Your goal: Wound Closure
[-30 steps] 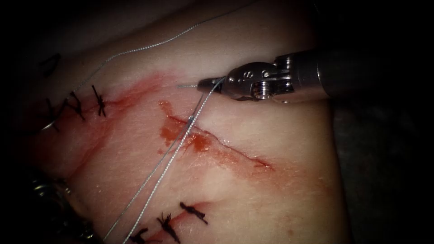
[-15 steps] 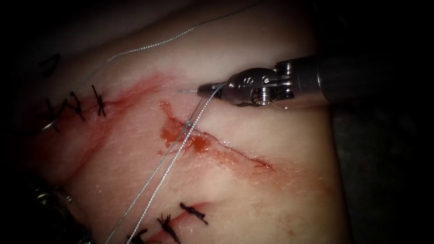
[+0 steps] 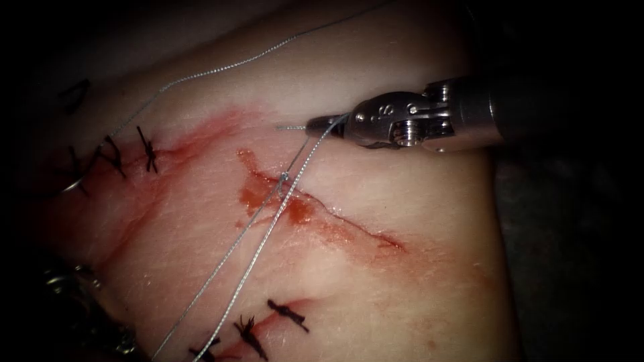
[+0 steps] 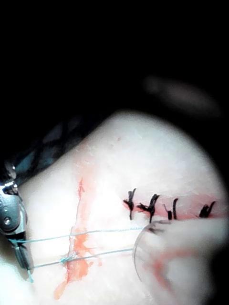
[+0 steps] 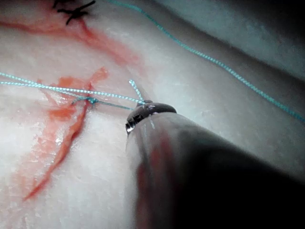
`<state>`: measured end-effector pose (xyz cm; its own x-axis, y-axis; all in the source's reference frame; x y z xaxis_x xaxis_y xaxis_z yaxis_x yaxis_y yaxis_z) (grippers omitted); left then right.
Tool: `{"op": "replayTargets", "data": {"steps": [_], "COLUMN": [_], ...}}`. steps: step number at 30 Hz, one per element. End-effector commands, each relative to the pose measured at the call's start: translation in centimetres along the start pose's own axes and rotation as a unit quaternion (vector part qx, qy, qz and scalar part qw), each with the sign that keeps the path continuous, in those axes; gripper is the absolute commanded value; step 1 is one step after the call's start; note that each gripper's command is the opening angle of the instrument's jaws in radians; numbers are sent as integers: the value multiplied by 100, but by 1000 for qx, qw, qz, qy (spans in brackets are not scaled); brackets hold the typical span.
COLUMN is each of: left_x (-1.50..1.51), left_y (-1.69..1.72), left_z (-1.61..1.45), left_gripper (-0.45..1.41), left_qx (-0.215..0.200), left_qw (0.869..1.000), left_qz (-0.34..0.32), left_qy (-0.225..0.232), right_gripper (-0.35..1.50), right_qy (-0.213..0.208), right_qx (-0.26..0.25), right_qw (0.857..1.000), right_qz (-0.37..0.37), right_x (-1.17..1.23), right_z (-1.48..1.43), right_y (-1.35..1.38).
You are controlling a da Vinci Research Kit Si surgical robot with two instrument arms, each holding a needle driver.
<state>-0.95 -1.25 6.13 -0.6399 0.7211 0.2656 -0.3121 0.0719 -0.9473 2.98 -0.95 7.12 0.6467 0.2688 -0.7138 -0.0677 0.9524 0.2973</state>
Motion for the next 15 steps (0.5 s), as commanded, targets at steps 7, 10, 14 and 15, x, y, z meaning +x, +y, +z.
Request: {"op": "replayTargets", "data": {"steps": [7,10,14,15], "left_x": [92,125,161,168], "left_y": [40,47,47,46], "left_z": [-55,-71,-83,-84], "left_gripper": [-45,-45,-45,-45], "left_qx": [-44,-74,-134,-149], "left_qw": [980,962,926,916], "left_qz": [49,49,54,57], "left_qy": [188,260,348,369], "right_gripper": [104,108,101,98], "right_qy": [7,8,9,9], "right_qx": [4,0,2,2], "right_qw": [1000,1000,1000,1000], "right_qz": [-28,-27,-26,-27], "right_x": [41,51,57,57], "right_z": [-14,-21,-24,-25], "right_y": [-16,-21,-34,-38]}}
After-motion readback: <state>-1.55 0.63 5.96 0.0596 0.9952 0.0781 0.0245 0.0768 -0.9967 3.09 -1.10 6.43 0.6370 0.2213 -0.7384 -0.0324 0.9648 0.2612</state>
